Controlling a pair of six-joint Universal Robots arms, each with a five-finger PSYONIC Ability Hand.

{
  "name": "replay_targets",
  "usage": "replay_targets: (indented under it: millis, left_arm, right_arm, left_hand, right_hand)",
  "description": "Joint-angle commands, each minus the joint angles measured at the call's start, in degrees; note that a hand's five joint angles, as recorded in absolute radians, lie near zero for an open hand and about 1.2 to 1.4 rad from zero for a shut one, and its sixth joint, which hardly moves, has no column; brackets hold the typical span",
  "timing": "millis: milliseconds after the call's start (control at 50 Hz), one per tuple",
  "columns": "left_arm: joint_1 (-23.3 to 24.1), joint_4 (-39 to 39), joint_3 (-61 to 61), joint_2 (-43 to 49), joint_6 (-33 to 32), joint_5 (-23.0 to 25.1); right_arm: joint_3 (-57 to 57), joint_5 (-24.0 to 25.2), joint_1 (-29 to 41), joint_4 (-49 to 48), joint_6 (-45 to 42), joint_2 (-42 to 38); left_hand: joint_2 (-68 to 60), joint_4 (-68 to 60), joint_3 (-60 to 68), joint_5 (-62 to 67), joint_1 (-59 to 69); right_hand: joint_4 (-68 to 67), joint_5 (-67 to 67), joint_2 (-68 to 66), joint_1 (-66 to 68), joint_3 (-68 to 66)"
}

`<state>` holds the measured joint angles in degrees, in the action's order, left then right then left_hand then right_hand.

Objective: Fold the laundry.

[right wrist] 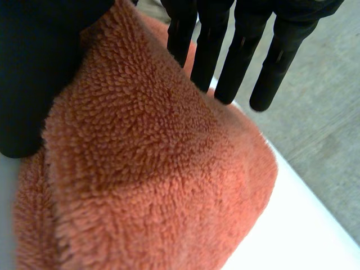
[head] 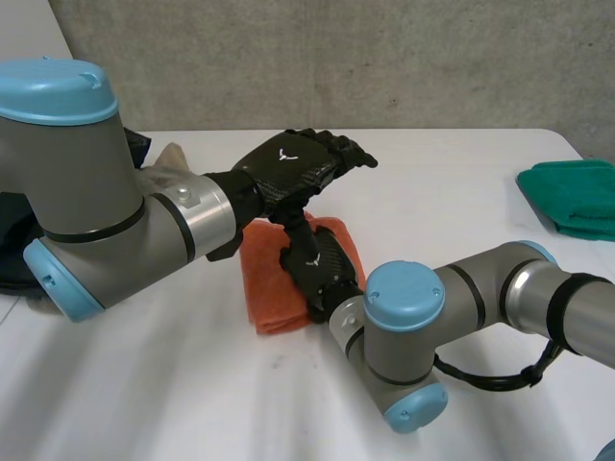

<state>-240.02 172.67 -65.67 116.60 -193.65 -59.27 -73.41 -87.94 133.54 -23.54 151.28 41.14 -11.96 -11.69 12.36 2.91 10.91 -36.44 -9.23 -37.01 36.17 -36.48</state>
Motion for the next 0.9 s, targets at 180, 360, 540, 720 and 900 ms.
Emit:
replay_targets:
  millis: [180, 360, 540, 720, 900]
  left_arm:
    - [-0.3, 0.0, 0.2, -0.4, 0.0, 0.0]
    - [-0.4, 0.0, 0.0, -0.3, 0.0, 0.0]
    - [-1.4, 0.1, 0.8, -1.1, 0.1, -0.1]
    - [-1.9, 0.2, 1.6, -3.5, 1.8, 0.0]
    - [-1.4, 1.0, 1.6, -3.6, 2.6, 0.0]
  right_arm:
    - [5.2, 0.0, -1.3, -0.5, 0.2, -2.7]
    - [6.6, 0.1, -3.0, -1.9, 0.7, -3.1]
    - [9.7, -0.1, -11.4, -9.1, 1.1, 3.2]
    - [16.2, 0.8, -25.8, -11.5, 2.4, 6.0]
    - [19.7, 11.8, -44.6, -21.0, 11.0, 0.2]
  left_hand:
    - [-0.3, -0.5, -0.1, -0.7, 1.3]
    - [-0.3, -0.5, -0.1, -0.7, 1.3]
    - [-0.1, -0.4, -0.3, -0.8, 1.2]
    - [0.1, -0.2, -0.5, -1.0, 1.0]
    - [0.1, -0.2, -0.5, -1.0, 1.0]
  right_hand:
    - [11.1, -6.2, 11.6, -10.8, 11.1]
    - [-43.6, -60.8, -43.0, 43.8, -43.5]
    - [-43.6, -60.8, -43.0, 43.8, -43.5]
    - [-43.6, -60.8, -43.0, 43.8, -43.5]
    - [-43.6, -60.8, -43.0, 43.8, -43.5]
